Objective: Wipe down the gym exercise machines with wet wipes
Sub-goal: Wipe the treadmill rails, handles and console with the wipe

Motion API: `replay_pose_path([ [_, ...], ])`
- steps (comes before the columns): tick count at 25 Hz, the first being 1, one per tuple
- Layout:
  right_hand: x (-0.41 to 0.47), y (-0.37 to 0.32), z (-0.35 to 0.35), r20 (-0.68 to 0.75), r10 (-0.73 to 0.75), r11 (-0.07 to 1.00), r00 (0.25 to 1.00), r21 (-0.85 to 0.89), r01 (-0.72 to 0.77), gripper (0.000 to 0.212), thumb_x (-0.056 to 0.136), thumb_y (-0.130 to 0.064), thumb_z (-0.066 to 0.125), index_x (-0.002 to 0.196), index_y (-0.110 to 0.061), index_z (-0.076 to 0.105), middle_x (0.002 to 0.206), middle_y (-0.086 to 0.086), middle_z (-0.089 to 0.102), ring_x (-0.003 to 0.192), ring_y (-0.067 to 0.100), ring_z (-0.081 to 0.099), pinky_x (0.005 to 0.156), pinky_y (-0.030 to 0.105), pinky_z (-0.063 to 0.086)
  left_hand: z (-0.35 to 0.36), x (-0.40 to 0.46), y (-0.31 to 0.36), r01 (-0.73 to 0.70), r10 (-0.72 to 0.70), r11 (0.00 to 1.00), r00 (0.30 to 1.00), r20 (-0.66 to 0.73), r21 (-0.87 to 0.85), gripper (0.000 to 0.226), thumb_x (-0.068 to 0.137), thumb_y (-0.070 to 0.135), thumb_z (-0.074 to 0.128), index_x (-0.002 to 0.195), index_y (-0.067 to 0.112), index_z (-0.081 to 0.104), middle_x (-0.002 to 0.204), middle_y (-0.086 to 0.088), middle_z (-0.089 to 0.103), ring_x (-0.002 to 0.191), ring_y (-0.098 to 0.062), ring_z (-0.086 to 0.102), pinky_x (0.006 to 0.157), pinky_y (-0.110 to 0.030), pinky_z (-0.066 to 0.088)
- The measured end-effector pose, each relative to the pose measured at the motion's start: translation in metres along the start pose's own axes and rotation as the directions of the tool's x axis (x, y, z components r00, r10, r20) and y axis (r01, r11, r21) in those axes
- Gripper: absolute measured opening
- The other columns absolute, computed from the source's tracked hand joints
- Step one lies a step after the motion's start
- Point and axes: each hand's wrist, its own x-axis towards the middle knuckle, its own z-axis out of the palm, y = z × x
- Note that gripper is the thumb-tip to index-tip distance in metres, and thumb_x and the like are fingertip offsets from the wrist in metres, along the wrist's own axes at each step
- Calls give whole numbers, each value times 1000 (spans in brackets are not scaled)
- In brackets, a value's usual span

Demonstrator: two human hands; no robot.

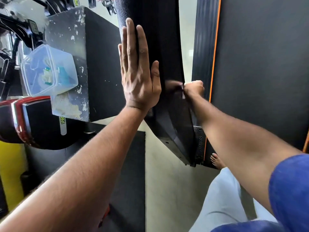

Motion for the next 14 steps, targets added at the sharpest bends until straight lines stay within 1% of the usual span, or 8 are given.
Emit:
replay_pose_path([
  [2,-8,-33,-6,-24,-81,995,996,56,82,21,92,-22,69,107,-10,75,108,12,75,103,26,72,71,24,49,0,-2,-2,13,-13,1000,1000,-5,-3,64,103,16,47,156,-13,26,164,-36,20,155,-48,17,130,-49,10],
  [4,-42,-58,-12,-56,-244,936,968,249,250,13,94,-26,70,99,-15,75,92,4,75,87,18,73,71,28,56,-1,-2,0,7,-7,1000,1000,11,10,65,102,13,50,157,-12,25,165,-34,20,156,-47,16,129,-53,12],
  [5,-67,-65,-18,-109,-342,873,933,332,358,10,95,-25,70,98,-16,73,90,0,74,83,15,71,72,28,58,-2,-1,1,11,-11,1000,1000,19,17,66,101,12,51,157,-11,24,165,-33,19,156,-46,16,129,-53,12],
  [7,-110,-57,-19,-188,-499,775,846,339,533,5,96,-23,68,97,-17,69,93,-1,71,85,11,68,72,21,54,-2,1,1,20,-21,1000,1000,22,19,69,100,10,53,159,-9,23,167,-31,18,157,-44,14,129,-53,11],
  [9,-131,-10,-14,-118,-470,820,875,310,482,3,95,-21,67,93,-19,67,93,0,69,86,15,68,71,24,53,-4,-2,4,20,-20,1000,1000,23,14,70,99,8,54,160,-7,22,168,-29,17,158,-42,13,130,-51,10],
  [11,-134,44,-16,76,-274,939,959,239,249,9,94,-20,69,85,-22,65,86,-1,70,87,23,71,71,32,57,-5,-3,6,29,-30,999,999,29,23,71,100,9,52,161,-5,20,169,-26,15,159,-39,11,131,-48,7],
  [12,-132,60,-23,167,-209,966,964,192,176,13,92,-18,71,81,-23,66,83,-2,70,87,24,73,72,34,59,-6,-3,6,29,-30,999,999,38,23,71,99,10,51,161,-4,20,170,-25,14,159,-39,11,131,-47,7],
  [14,-117,50,-48,241,-214,964,947,206,166,19,91,-11,73,77,-23,69,79,-4,70,80,19,72,71,32,61,-8,-2,7,27,-28,999,998,53,22,71,99,11,50,162,-2,20,170,-25,14,159,-38,10,131,-48,7],
])
